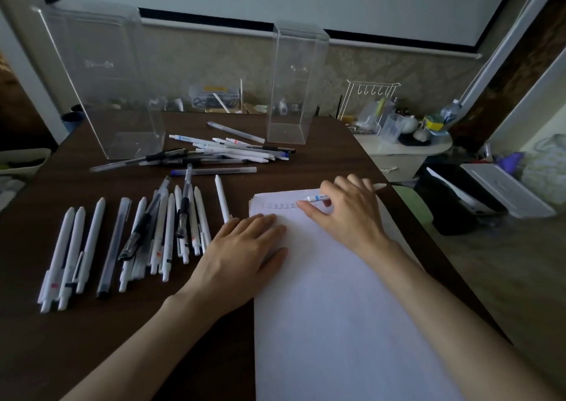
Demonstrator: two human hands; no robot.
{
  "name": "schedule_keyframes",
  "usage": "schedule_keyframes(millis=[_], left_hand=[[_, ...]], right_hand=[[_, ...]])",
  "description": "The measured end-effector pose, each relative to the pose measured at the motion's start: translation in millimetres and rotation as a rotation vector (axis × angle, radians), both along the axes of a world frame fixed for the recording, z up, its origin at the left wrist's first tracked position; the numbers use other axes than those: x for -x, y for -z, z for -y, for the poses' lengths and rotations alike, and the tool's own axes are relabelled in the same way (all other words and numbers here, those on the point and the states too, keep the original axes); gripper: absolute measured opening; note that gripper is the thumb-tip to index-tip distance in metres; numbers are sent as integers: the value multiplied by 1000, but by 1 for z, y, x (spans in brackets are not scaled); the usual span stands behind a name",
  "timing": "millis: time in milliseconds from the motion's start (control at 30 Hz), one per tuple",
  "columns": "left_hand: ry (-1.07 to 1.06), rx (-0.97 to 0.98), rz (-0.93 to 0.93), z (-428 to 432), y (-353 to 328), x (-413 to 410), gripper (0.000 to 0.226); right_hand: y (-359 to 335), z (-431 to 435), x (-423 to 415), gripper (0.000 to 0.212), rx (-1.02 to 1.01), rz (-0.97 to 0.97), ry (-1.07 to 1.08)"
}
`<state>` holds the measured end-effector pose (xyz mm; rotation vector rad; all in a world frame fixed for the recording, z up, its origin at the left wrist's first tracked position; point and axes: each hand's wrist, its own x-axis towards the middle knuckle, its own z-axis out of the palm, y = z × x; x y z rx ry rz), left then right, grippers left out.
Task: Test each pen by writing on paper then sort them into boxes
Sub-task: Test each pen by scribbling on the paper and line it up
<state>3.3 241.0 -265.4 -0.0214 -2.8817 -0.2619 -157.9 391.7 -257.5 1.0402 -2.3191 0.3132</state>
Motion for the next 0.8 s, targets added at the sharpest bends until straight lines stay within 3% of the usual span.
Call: schedule_keyframes(millis=[133, 300, 367, 500, 600, 700, 733, 800], left_hand=[[2, 11, 17, 0, 0, 0, 51], [-11, 16, 19, 0, -4, 1, 49], [4, 53, 10, -3, -7, 5, 47], [61, 47, 4, -17, -17, 24, 46], [124, -33, 27, -36, -26, 46, 49], [199, -32, 90, -54, -20, 68, 54], [220, -26, 115, -59, -17, 72, 56], [247, -21, 134, -64, -11, 76, 61]], right_hand=[[0, 0, 0, 37, 63, -28, -61], [2, -1, 8, 39, 102, -10, -98], [-1, -3, 15, 21, 225, 58, -156], [-16, -15, 23, 30, 622, 193, -172], [-21, -27, 23, 40, 756, 364, -69], [-21, -29, 24, 53, 893, 741, 47], [-20, -28, 26, 53, 960, 847, 40], [-14, -26, 29, 32, 950, 918, -10]])
